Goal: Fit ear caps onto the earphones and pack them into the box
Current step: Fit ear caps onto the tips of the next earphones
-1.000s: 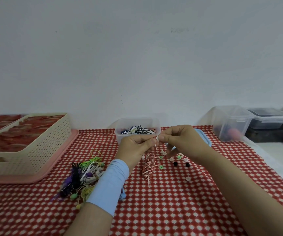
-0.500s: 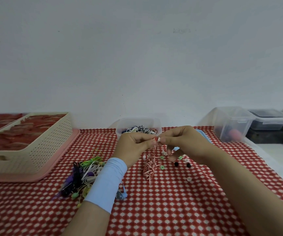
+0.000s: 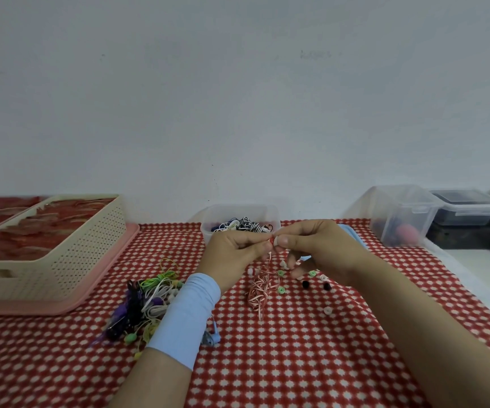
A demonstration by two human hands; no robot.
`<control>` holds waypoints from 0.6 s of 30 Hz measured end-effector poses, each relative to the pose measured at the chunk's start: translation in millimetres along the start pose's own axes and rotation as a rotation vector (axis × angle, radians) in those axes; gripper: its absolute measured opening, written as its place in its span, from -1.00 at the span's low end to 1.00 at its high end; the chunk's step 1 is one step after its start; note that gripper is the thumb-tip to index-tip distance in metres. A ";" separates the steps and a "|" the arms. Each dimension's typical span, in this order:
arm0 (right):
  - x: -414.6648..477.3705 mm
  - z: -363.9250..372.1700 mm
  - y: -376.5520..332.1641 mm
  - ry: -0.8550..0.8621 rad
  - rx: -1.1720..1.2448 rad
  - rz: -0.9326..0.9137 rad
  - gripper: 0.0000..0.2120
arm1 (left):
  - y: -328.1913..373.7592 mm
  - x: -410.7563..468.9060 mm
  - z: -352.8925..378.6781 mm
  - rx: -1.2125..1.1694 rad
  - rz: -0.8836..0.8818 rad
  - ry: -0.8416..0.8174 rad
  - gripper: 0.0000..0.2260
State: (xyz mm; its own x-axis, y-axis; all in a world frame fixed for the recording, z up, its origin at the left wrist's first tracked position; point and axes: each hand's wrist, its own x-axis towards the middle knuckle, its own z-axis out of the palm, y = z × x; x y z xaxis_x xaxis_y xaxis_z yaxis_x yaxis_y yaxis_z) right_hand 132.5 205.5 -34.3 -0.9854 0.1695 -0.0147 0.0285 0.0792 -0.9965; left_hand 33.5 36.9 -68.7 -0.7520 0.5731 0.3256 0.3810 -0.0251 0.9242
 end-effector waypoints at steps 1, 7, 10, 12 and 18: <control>0.1 0.3 0.4 -0.001 0.010 0.007 -0.91 | 0.2 -0.1 -0.2 0.004 -0.003 -0.008 -0.81; 1.2 -0.8 0.4 -0.035 0.025 0.057 -0.86 | 1.8 -1.0 3.1 0.018 0.019 -0.038 -0.81; 1.5 -3.1 -1.8 -0.059 0.036 0.062 -0.92 | 2.9 -1.4 7.1 -0.021 0.024 -0.019 -0.82; 0.6 -5.2 -2.9 -0.088 0.051 0.063 -0.93 | 3.8 -1.2 9.5 -0.048 0.025 -0.024 -0.82; -3.6 -10.3 -6.3 -0.048 -0.119 -0.029 -0.93 | 3.8 -3.5 11.5 -0.105 0.003 -0.085 -0.81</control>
State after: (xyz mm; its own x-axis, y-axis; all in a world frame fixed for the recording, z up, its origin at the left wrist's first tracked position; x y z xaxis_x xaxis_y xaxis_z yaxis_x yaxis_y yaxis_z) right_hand 137.6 214.5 -27.0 -0.9929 0.1190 0.0069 0.0172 0.1999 -0.9797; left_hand 43.7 44.2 -68.6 -0.7010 0.6402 0.3142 0.3211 -0.1100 0.9406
